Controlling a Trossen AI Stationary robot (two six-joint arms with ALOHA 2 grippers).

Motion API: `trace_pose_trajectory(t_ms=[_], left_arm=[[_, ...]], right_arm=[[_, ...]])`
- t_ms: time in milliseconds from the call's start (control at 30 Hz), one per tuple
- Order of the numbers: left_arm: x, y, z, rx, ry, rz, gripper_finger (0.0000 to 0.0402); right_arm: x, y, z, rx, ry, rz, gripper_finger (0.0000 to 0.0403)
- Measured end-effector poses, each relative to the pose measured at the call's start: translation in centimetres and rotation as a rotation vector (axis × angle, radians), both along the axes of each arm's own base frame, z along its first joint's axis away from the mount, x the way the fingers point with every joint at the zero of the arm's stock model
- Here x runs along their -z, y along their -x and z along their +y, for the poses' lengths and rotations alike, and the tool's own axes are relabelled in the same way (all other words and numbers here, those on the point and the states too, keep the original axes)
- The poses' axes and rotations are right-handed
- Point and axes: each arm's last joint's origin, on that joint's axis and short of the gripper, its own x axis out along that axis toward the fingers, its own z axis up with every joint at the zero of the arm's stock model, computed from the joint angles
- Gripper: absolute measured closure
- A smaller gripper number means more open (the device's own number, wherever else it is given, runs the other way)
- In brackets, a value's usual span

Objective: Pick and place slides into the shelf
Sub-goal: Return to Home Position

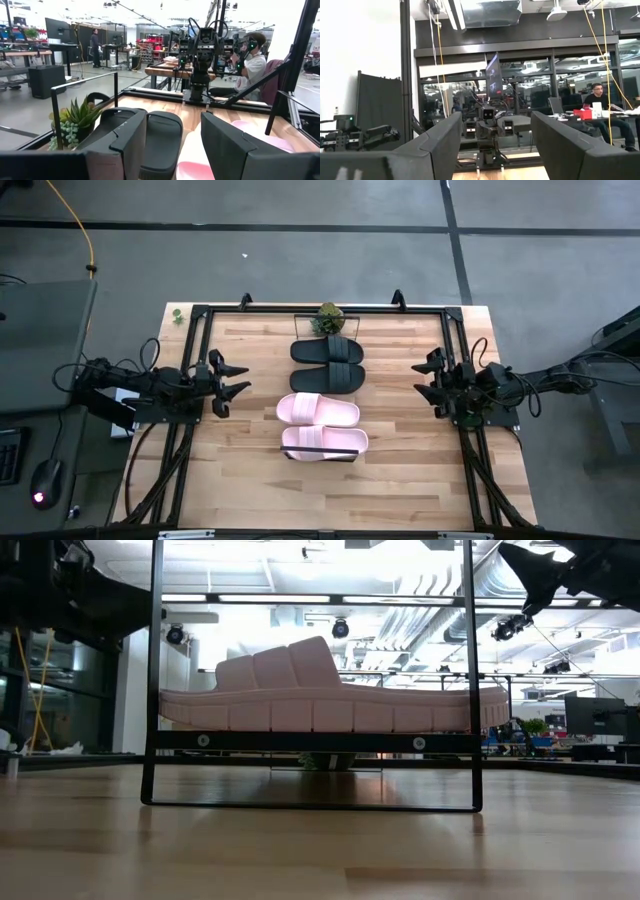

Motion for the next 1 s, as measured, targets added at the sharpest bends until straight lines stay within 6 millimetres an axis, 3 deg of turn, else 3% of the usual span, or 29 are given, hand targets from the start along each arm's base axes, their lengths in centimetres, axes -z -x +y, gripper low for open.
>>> trace_pose_trajectory(t_ms=[433, 1000], left_arm=[[0.5, -0.1, -0.2, 0.075, -0.060, 0.073, 0.0229], [0.6, -0.2, -0.2, 0.078, -0.088, 0.089, 0.0229]], right_arm=[[0.7, -0.3, 0.0, 0.000, 0.011, 0.076, 0.0174], [3.4, -0.9, 0.1, 0.019, 0.077, 0.365, 0.0174]])
